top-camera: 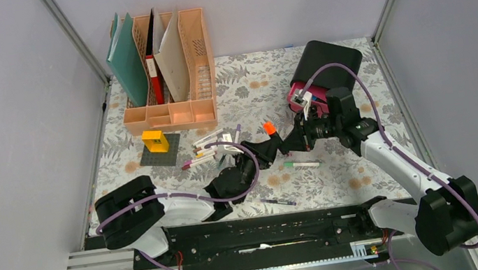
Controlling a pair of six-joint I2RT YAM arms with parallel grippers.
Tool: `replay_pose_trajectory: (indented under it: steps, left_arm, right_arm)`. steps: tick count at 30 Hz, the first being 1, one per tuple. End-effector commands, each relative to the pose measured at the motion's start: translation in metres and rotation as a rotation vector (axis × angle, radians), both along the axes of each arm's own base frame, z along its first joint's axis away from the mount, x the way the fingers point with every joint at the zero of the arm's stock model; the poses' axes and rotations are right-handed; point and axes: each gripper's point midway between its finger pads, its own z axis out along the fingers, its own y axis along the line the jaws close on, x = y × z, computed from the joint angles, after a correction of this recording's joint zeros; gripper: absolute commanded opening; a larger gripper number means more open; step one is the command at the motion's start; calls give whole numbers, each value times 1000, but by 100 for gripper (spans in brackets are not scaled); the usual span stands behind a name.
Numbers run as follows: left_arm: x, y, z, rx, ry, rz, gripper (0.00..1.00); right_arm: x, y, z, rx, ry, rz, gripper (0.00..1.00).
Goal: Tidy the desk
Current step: Place the stationery in the drawer.
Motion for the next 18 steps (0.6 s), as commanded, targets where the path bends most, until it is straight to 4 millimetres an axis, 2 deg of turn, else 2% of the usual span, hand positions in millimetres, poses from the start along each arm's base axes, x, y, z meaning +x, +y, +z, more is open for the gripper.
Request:
replay_pose_trajectory:
  steps: [1, 7, 12, 18]
  left_arm:
    - [-24, -7, 61, -244, -79, -110, 18]
    - [-27, -6, 62, -243, -88, -119, 33]
    - [-28, -6, 63, -241, -97, -125, 56]
    - [-30, 2, 68, -207, -146, -116, 71]
  right_arm:
    - [14, 3, 19, 8, -104, -9, 2]
    - [13, 3, 21, 9, -117, -2, 0]
    - [11, 3, 23, 12, -124, 10, 0]
    - [7, 1, 26, -3, -167, 35, 0]
